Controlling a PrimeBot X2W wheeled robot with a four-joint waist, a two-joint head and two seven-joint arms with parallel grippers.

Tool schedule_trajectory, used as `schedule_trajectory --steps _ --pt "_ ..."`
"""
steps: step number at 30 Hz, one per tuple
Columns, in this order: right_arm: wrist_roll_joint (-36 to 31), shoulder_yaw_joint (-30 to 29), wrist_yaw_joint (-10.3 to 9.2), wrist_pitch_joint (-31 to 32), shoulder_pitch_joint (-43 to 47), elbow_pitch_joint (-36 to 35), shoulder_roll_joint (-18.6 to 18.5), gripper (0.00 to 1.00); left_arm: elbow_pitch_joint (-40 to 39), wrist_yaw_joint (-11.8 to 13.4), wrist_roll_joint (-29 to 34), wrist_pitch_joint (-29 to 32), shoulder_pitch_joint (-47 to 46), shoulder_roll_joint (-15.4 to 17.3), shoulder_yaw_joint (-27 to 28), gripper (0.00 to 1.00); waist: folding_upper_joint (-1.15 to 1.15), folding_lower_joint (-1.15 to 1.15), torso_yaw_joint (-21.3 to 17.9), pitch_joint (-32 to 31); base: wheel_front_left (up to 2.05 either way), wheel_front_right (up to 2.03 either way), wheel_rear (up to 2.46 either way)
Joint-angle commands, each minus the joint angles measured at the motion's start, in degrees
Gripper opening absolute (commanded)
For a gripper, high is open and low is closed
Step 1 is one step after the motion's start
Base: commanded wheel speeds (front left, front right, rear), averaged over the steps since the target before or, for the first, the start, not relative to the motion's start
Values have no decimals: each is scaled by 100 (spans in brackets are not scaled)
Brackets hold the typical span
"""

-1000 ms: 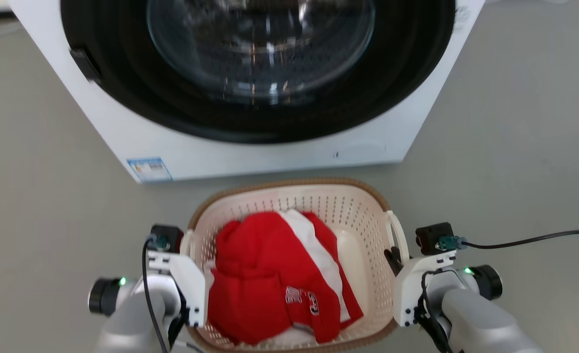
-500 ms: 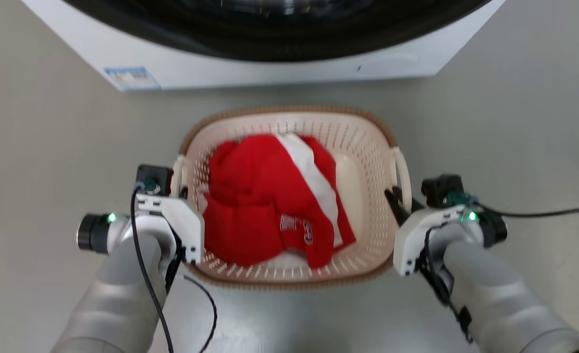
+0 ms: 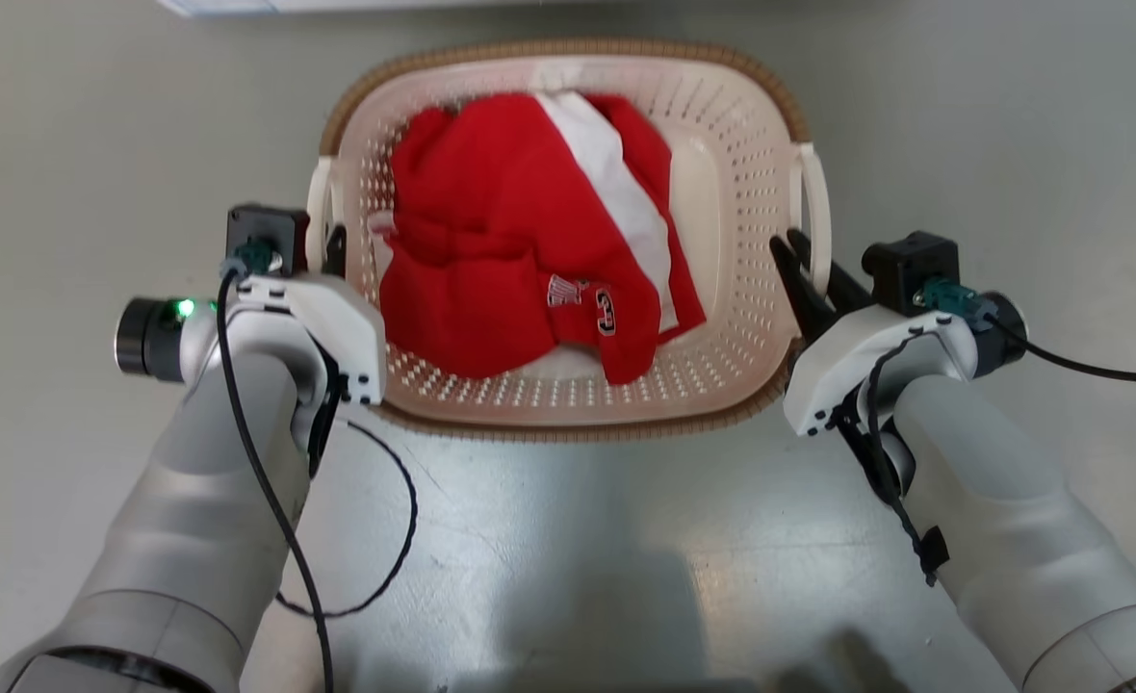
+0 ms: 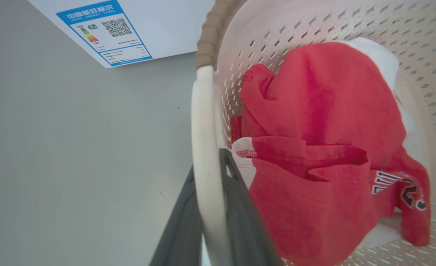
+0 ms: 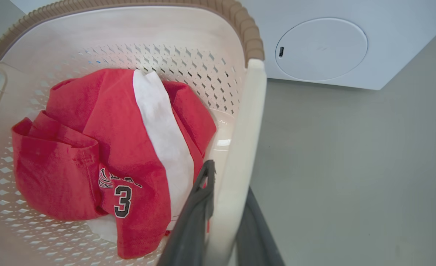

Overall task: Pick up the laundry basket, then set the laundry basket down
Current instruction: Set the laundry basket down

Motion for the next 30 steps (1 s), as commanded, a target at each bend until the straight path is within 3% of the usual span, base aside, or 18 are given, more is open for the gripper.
schedule_trajectory --steps 1,13,30 --pt "-249 -47 43 -80 152 -203 167 0 -201 74 99 -80 -141 182 73 0 0 0 4 229 0 0 0" --pt "-726 -523 43 -81 148 -303 285 0 -546 211 218 -82 -183 234 111 0 0 0 10 568 0 0 0" --pt "-829 -631 43 -81 44 -198 346 0 -373 241 270 -83 -266 245 110 0 0 0 -8 724 0 0 0"
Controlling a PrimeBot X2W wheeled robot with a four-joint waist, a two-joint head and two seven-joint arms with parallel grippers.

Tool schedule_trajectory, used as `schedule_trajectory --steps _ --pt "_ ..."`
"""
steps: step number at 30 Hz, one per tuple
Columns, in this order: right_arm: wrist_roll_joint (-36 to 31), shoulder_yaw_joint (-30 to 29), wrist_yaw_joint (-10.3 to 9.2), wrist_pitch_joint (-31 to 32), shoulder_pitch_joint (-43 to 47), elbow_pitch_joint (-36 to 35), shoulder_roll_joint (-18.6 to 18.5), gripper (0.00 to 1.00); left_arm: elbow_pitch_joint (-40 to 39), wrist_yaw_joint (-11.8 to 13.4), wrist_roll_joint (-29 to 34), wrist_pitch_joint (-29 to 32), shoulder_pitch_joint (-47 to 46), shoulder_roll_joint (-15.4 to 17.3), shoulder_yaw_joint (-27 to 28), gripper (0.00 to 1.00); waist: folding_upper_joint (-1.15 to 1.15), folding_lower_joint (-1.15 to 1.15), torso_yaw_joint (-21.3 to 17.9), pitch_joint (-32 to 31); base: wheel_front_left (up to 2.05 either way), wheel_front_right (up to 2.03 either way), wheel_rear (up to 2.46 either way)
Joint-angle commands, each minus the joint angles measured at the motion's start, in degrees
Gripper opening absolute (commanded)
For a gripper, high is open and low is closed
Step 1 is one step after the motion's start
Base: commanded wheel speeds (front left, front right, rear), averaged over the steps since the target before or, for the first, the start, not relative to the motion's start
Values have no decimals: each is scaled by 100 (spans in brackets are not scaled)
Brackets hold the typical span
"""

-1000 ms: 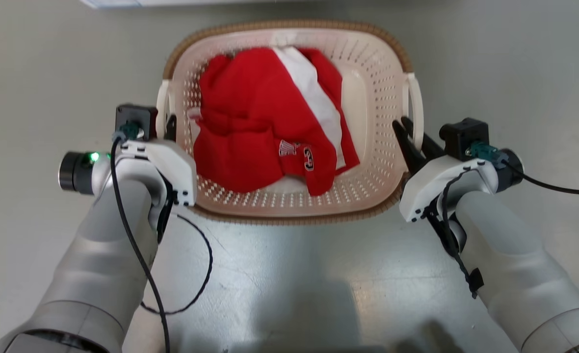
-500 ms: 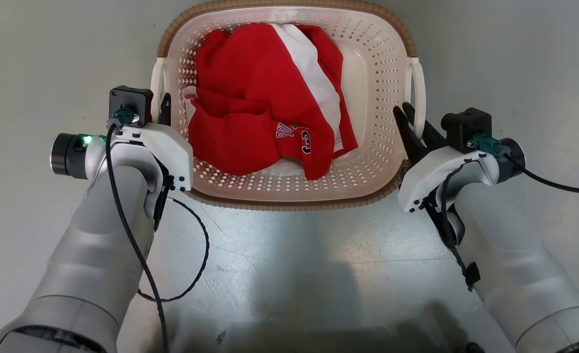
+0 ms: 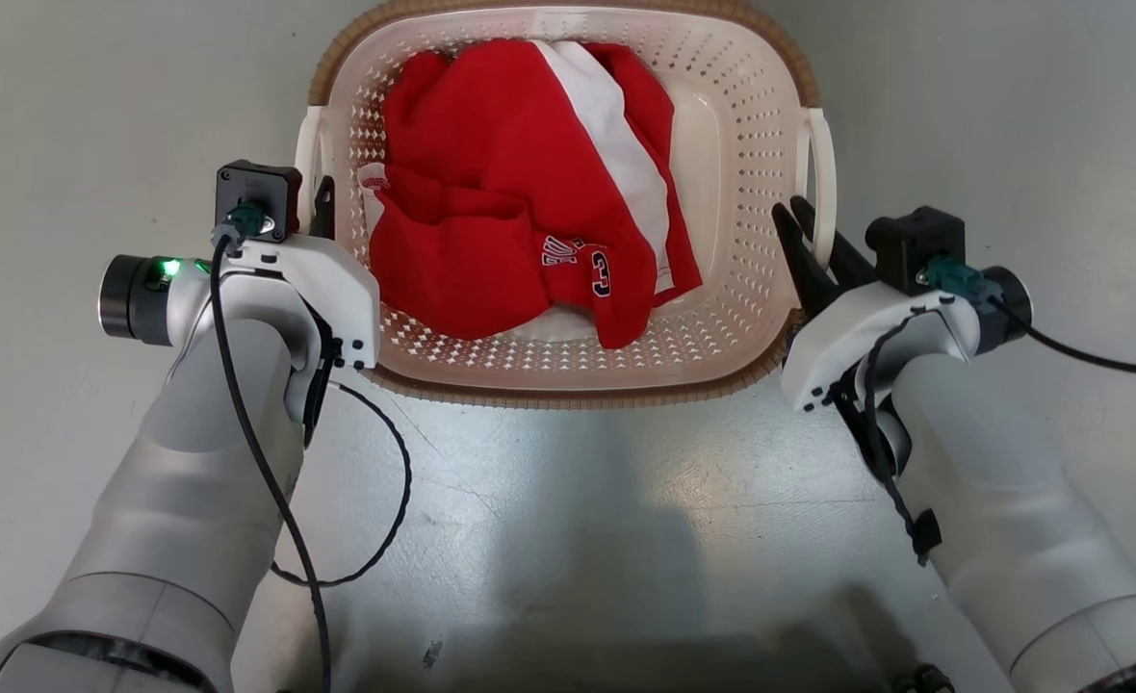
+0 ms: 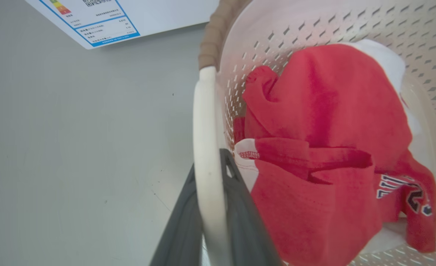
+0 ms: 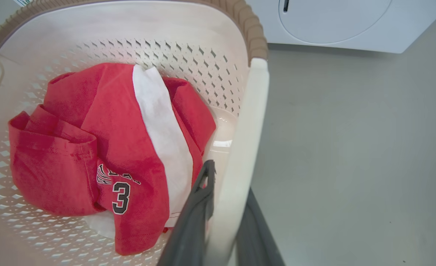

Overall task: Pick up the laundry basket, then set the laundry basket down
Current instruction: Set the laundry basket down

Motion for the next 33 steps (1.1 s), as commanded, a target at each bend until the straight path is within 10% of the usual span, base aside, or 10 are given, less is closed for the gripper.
schedule_trajectory --steps 1,3,4,5,6,33 --pt "-81 121 43 -79 69 -32 174 0 -43 19 101 -79 -78 142 74 0 0 0 -6 14 0 0 0" --pt "-102 34 43 -79 45 11 175 0 30 6 74 -79 -82 132 87 0 0 0 -18 23 0 0 0" --pt "-140 -25 43 -79 24 43 176 40 45 19 62 -80 -91 131 100 0 0 0 -25 28 0 0 0" --pt "-191 -90 43 -79 5 82 177 94 57 54 51 -80 -99 131 117 26 0 0 -28 32 0 0 0" --pt "-236 -165 43 -79 -9 147 177 100 71 79 47 -80 -103 128 125 95 0 0 -31 34 0 0 0" --pt "-697 -892 43 -79 549 -239 176 100 -219 71 -298 -80 560 4 553 100 0 0 -178 -1085 0 0 0"
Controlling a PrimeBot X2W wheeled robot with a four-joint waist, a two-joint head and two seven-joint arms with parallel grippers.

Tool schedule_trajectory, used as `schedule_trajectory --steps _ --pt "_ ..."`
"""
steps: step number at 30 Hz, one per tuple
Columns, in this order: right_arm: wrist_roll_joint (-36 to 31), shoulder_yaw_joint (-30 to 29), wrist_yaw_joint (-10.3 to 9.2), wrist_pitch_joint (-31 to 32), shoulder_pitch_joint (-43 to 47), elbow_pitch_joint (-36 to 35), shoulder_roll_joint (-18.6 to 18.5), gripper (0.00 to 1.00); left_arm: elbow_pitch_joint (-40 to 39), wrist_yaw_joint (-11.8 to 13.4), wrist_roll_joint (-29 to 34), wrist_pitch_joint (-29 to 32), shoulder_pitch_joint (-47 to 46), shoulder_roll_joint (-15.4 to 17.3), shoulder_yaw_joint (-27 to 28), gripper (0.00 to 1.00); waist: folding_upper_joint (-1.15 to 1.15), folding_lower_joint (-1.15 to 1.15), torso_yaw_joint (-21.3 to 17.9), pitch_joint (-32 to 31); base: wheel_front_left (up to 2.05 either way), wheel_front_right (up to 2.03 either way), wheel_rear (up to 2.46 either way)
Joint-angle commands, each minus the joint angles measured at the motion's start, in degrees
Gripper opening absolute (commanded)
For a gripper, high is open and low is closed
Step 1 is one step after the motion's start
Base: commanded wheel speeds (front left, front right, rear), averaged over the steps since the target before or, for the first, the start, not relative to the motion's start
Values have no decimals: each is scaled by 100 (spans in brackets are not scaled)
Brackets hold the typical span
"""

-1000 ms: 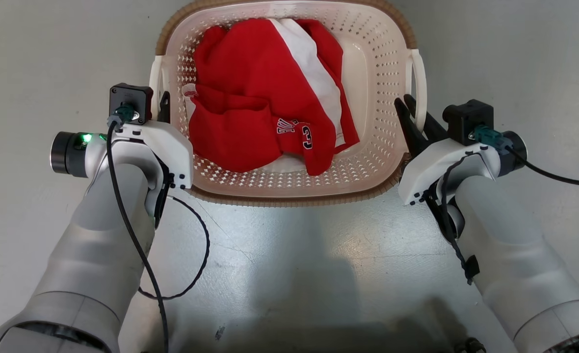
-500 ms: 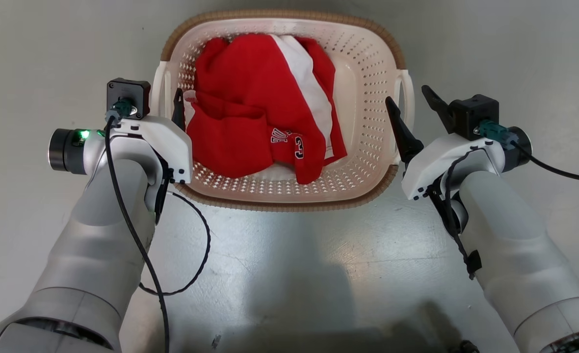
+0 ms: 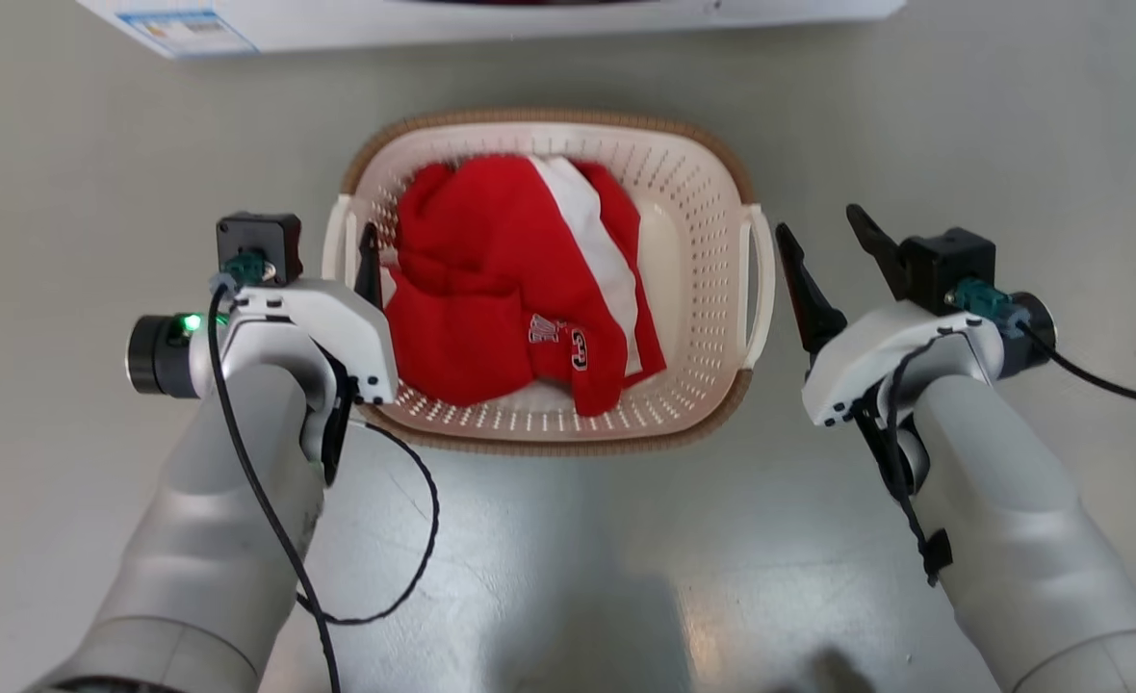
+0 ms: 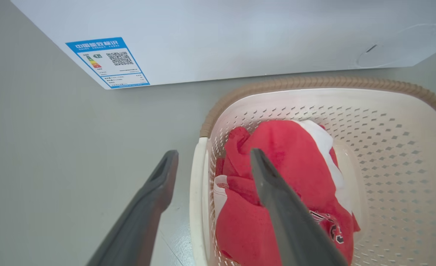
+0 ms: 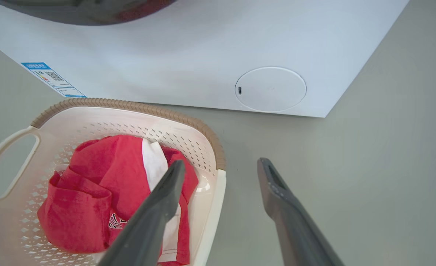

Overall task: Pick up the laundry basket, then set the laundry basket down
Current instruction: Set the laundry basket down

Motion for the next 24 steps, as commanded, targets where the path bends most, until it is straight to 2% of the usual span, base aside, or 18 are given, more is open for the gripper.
schedule_trajectory --steps 1,14,24 --pt "-154 -31 36 -79 344 -178 83 100 -227 -64 -67 -31 265 137 168 100 0 0 28 -335 0 0 0" --pt "-692 -703 36 -79 1325 -999 -218 100 -1575 -340 47 -31 1688 74 876 100 0 0 139 -2044 0 0 0" --pt "-732 -840 36 -79 2132 -1838 -399 100 -2450 -581 124 -31 2734 83 1630 100 0 0 117 -2850 0 0 0"
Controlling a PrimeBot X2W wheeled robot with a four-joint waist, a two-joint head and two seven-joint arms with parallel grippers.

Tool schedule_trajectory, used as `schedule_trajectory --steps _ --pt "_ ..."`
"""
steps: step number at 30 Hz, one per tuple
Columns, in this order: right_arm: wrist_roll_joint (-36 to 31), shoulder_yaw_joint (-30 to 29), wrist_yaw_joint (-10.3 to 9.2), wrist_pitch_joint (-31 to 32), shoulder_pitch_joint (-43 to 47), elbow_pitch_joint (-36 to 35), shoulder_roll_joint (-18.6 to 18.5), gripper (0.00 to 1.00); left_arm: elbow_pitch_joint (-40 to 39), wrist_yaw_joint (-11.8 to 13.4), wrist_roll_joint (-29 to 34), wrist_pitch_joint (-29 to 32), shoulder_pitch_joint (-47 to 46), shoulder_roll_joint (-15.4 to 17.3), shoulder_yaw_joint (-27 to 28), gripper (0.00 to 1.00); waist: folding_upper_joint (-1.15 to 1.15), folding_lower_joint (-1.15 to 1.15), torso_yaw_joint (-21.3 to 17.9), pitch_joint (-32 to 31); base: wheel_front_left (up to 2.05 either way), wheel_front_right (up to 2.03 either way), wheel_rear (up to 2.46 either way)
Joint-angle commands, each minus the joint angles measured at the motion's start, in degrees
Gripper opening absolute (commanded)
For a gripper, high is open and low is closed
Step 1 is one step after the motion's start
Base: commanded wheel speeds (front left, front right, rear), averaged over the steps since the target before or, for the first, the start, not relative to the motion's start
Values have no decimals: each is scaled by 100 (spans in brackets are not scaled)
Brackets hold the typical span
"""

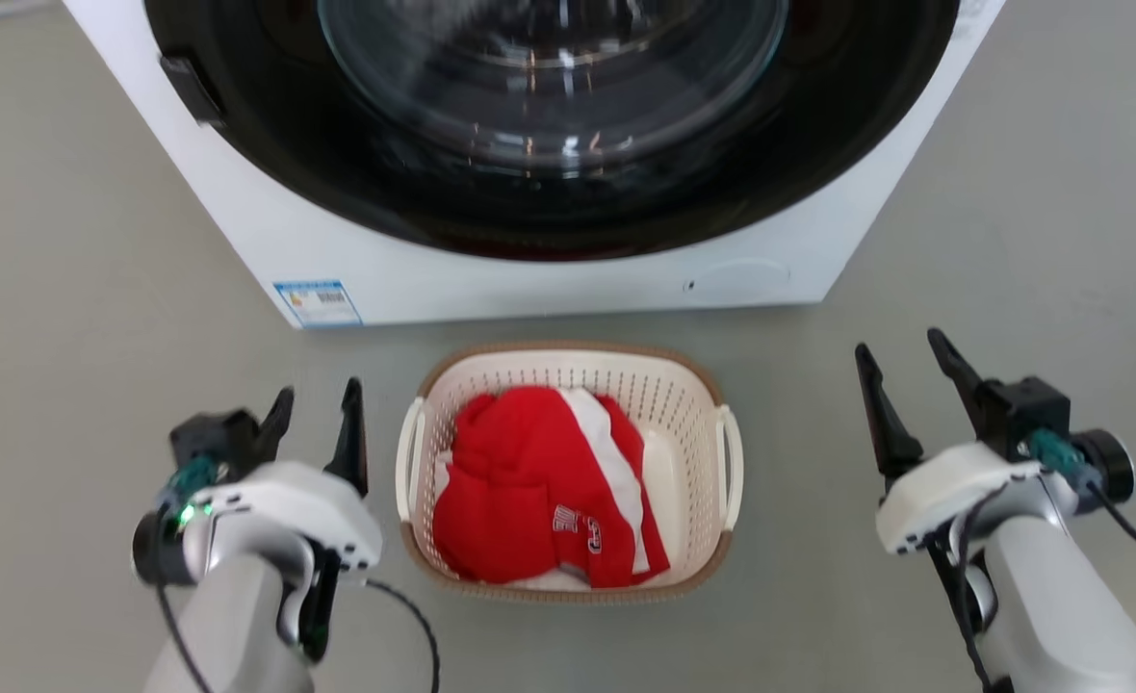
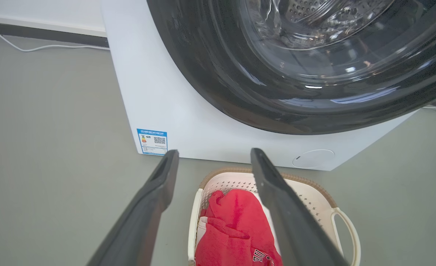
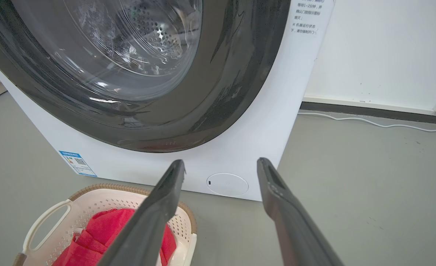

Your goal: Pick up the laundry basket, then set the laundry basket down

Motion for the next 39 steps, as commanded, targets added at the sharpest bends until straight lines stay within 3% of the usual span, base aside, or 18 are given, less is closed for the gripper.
schedule_trajectory --steps 1,15,28,29,34,39 --pt "-27 86 35 -79 265 -285 -78 100 -329 -79 56 -34 270 107 302 100 0 0 -10 -318 0 0 0" --pt "-25 -212 35 -79 1377 -1310 -138 100 -1515 -255 443 -34 1602 134 956 100 0 0 -69 -1078 0 0 0" --pt "-93 -617 35 -79 2256 -2153 73 100 -2265 -335 565 -34 2569 13 1336 100 0 0 -181 -1432 0 0 0" --pt "-96 -633 35 -79 2282 -2180 83 0 -2303 -349 547 -34 2625 -2 1345 0 0 0 -189 -1438 0 0 0" --pt "-38 -732 -6 20 2435 -1735 226 0 -1831 -319 462 12 2825 -158 1152 0 0 0 -185 -1442 0 0 0" --pt "314 -767 -5 131 2393 -1737 235 0 -1852 -330 166 118 2777 -161 1182 0 0 10 -176 -1454 0 0 0"
